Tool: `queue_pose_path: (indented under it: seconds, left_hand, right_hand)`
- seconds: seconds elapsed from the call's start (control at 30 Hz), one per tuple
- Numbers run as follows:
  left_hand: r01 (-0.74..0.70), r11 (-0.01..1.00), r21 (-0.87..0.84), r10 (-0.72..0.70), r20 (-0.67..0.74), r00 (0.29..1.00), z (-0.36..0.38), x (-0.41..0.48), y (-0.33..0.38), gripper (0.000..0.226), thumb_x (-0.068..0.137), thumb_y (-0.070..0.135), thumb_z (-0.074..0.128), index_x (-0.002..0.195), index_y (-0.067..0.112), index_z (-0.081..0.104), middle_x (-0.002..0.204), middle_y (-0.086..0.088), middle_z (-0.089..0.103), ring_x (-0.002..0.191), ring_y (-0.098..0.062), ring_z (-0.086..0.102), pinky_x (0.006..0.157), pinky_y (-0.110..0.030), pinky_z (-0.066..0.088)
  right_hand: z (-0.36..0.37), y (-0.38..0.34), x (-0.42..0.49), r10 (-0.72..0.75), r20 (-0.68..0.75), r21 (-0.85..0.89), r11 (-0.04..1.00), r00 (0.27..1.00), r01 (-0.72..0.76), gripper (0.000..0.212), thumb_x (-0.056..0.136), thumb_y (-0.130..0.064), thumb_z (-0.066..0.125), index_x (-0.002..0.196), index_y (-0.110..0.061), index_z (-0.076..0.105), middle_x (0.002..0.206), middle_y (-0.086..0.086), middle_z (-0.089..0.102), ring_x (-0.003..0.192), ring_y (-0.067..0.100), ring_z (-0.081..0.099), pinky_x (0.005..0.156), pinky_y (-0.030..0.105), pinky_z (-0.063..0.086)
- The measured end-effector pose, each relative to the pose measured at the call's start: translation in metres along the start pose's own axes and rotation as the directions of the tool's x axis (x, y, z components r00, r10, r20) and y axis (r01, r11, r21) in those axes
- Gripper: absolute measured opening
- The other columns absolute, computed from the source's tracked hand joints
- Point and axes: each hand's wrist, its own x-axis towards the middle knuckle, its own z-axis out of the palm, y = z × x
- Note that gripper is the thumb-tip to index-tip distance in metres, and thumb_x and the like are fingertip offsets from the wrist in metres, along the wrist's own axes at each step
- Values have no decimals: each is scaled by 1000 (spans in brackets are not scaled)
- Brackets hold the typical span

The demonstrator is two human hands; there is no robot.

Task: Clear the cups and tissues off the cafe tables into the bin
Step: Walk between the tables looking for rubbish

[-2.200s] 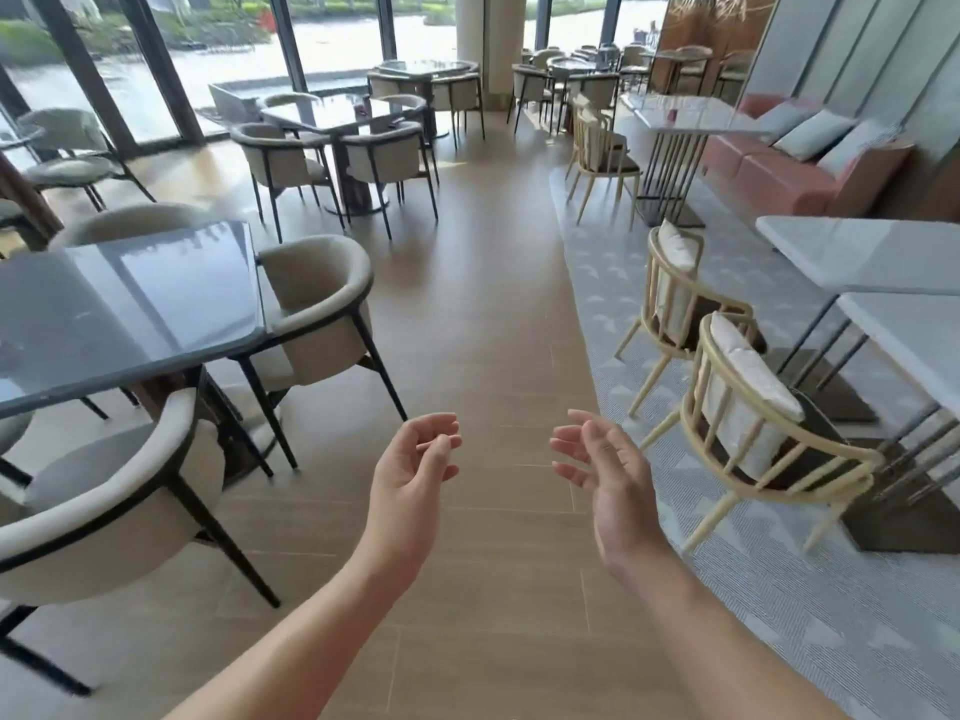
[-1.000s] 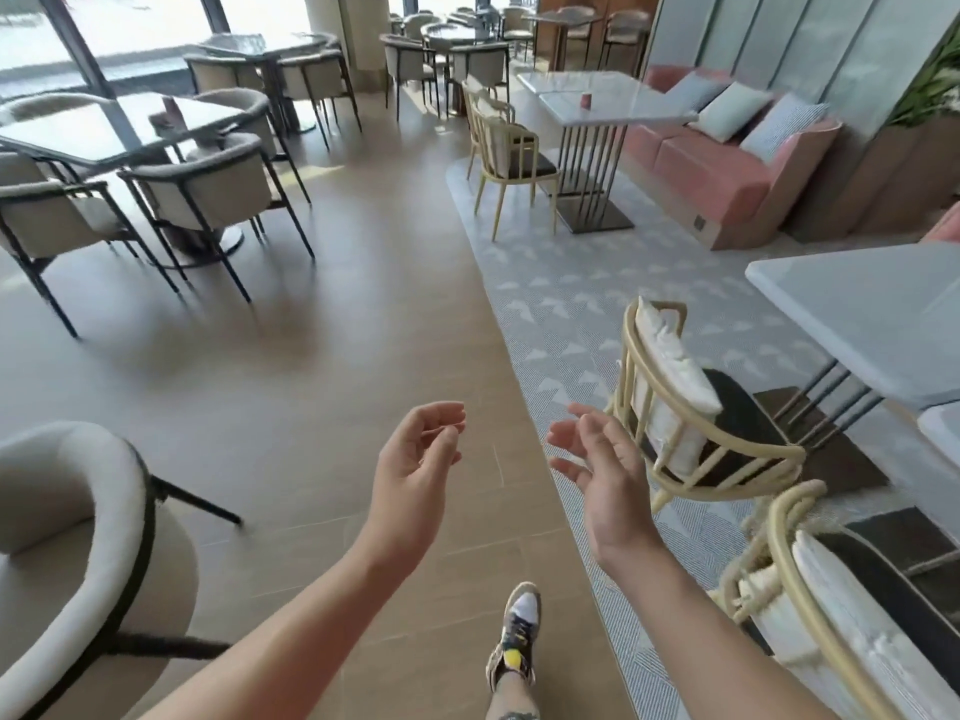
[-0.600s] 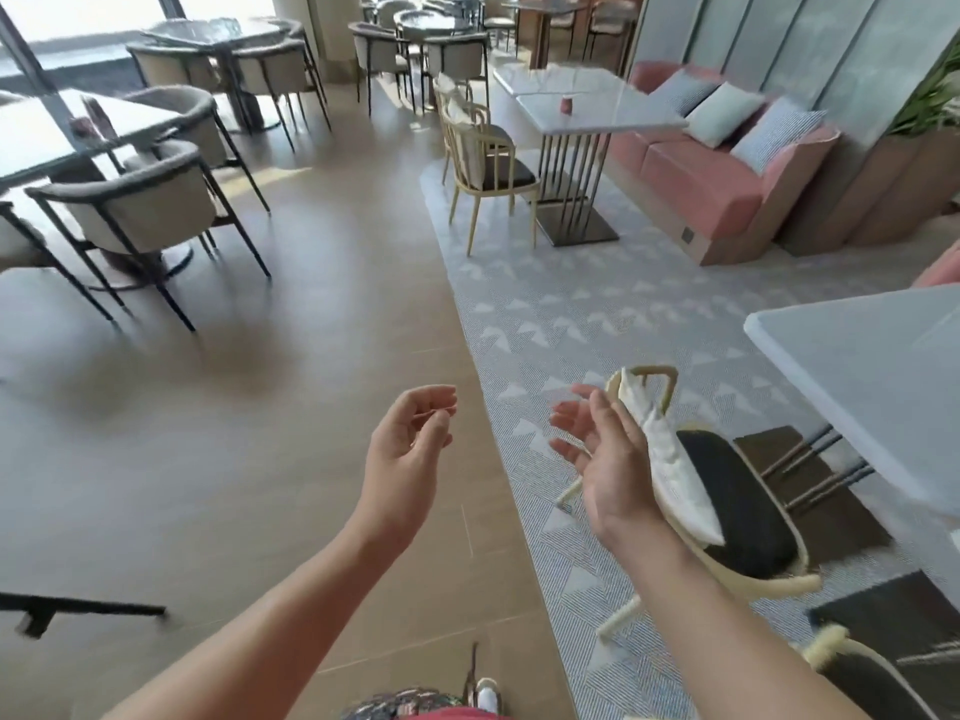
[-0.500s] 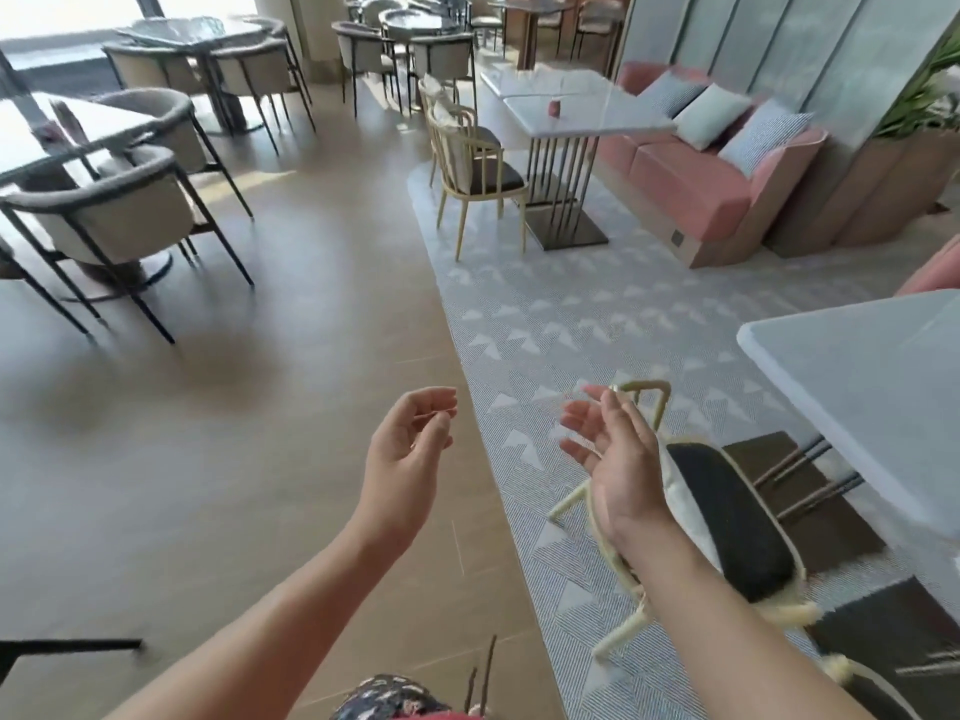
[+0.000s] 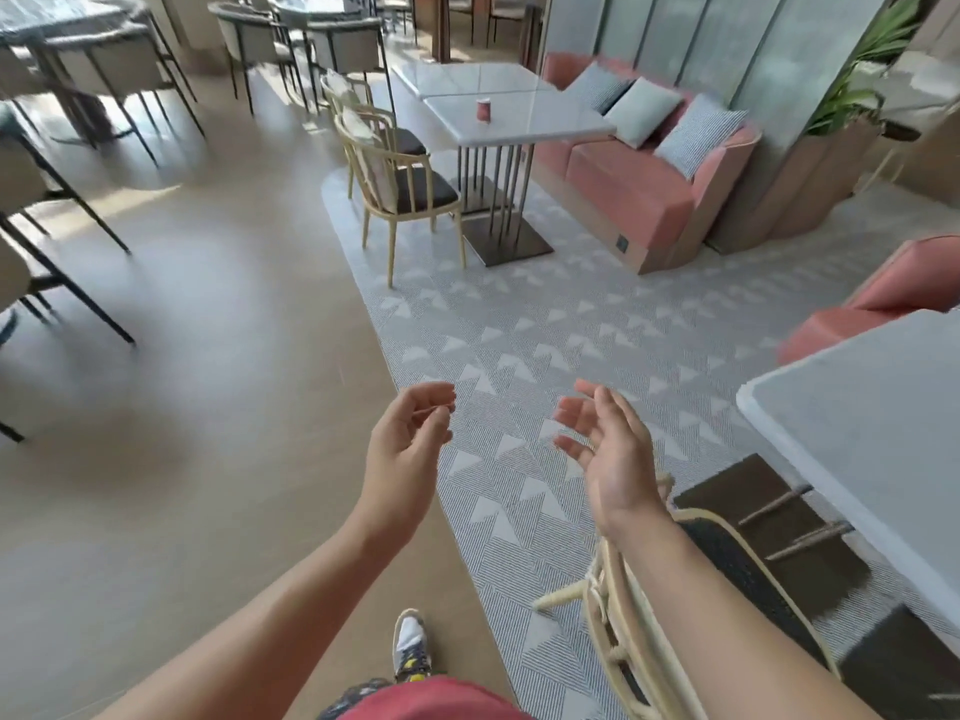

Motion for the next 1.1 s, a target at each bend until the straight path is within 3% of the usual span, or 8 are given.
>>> queue_pose_path:
  seconds: [0.33, 0.47, 0.6, 0.73, 0.87, 1.1]
  left_hand:
    - [24, 1000, 10, -25, 63, 998, -2, 228, -8, 23, 94, 20, 57, 107, 32, 71, 109, 4, 73, 111, -18, 68, 89, -35, 57]
    - [41, 999, 26, -43, 69, 997, 13, 310, -26, 23, 91, 25, 57, 109, 27, 70, 108, 3, 73, 109, -19, 68, 90, -38, 57]
    - [45, 999, 28, -47, 72, 996, 38, 398, -49, 24, 91, 23, 57, 110, 27, 71, 109, 2, 72, 108, -20, 67, 88, -36, 55]
    - [60, 998, 15, -61, 56, 997, 77, 500, -64, 24, 90, 23, 56, 109, 27, 71, 107, 3, 72, 108, -15, 67, 88, -34, 55]
    - [73, 997, -3, -72, 48, 996, 121, 597, -62, 25, 89, 25, 57, 110, 24, 70, 106, 2, 72, 106, -12, 67, 88, -33, 54]
    - [68, 998, -17, -67, 21, 998, 168, 733, -72, 23, 92, 24, 58, 110, 25, 71, 107, 1, 73, 107, -17, 69, 89, -38, 57]
  right_hand:
    - [97, -9, 197, -1, -34, 2, 1000, 999, 1, 27, 109, -34, 49, 120, -19, 69, 110, 8, 72, 105, 21, 69, 91, 43, 56]
    - [112, -2, 276, 16, -41, 8, 1000, 999, -16, 27, 108, -37, 51, 119, -21, 69, 111, 8, 73, 106, 21, 69, 91, 42, 56]
    - [123, 3, 371, 4, -28, 1, 1000, 1000, -4, 36, 101, -45, 55, 122, -19, 68, 110, 6, 74, 105, 19, 70, 88, 40, 56]
    - [132, -6, 486, -4, -19, 23, 1000, 1000, 4, 30, 104, -41, 55, 120, -19, 69, 105, 4, 74, 102, 19, 70, 88, 42, 56]
    - [139, -33, 595, -4, -7, 24, 1000, 1000, 4, 38, 93, -47, 56, 117, -20, 70, 104, 4, 75, 102, 21, 70, 87, 41, 57]
    - [153, -57, 737, -16, 41, -34, 999, 999, 17, 41, 97, -45, 55, 123, -17, 69, 110, 7, 75, 108, 24, 71, 90, 43, 58]
